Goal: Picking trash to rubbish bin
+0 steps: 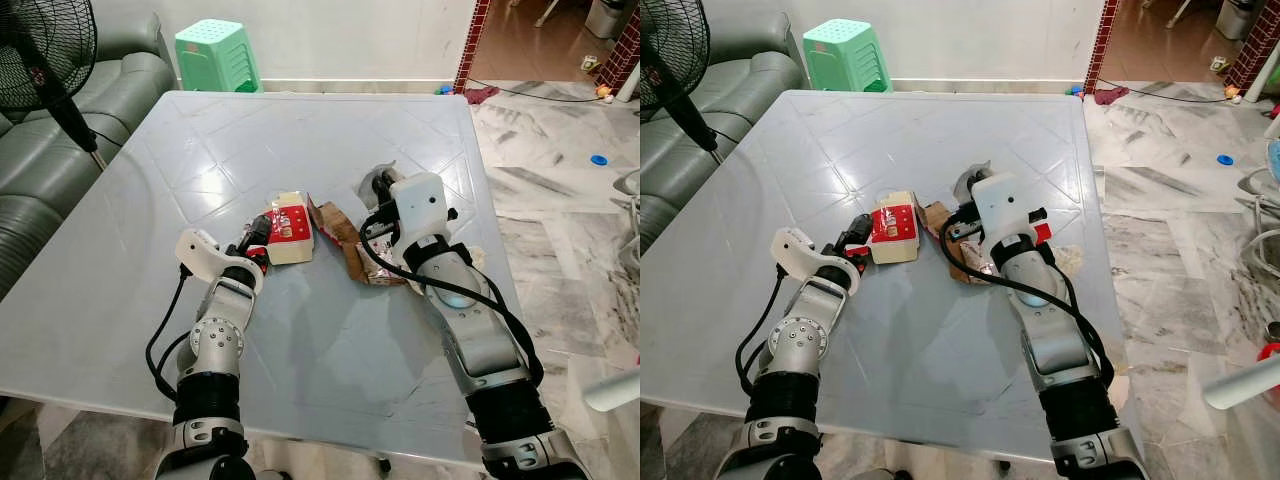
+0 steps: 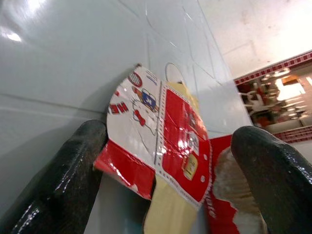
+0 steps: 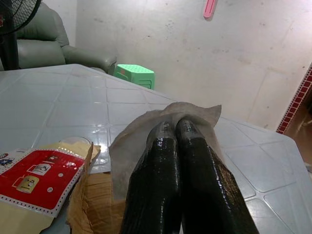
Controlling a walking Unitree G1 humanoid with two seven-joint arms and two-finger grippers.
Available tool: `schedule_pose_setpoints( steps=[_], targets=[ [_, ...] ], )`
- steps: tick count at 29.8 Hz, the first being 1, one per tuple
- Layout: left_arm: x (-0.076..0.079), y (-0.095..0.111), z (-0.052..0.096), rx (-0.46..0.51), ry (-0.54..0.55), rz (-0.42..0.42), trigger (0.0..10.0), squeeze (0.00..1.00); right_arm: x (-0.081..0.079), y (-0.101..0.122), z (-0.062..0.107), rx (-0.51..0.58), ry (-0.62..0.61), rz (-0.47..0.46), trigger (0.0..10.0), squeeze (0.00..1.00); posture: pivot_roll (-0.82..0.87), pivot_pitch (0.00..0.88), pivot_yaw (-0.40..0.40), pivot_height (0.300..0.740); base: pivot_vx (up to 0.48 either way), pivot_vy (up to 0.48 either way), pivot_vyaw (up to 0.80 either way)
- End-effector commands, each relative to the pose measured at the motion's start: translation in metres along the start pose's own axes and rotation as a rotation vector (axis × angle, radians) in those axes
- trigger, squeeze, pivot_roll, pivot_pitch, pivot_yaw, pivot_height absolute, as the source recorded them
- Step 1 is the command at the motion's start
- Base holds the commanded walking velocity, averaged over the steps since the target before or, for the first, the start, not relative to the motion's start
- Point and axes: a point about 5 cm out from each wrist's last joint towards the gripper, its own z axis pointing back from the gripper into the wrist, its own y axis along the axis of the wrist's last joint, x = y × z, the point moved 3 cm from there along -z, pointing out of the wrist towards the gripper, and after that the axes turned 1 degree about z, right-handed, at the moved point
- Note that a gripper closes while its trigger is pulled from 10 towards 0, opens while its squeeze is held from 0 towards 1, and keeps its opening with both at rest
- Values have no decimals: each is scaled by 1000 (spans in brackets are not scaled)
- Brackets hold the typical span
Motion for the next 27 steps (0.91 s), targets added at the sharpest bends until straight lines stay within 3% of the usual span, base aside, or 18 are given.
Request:
schedule_pose_setpoints(
  steps=[1, 14, 27],
  targets=[
    [24, -25, -4, -54, -64, 118, 0, 0, -1, 6, -1, 18, 4, 4, 0, 0, -8, 70, 29, 740, 0, 0, 0],
    [31, -22, -6, -50, -108, 177, 0, 0, 0, 7, -1, 18, -2, 4, 0, 0, -12, 70, 26, 740, 0, 0, 0],
    [23, -12, -7, 4, -83, 203, 0, 0, -2, 7, -2, 19, 1, -1, 0, 0, -9, 69, 24, 740, 0, 0, 0]
  ],
)
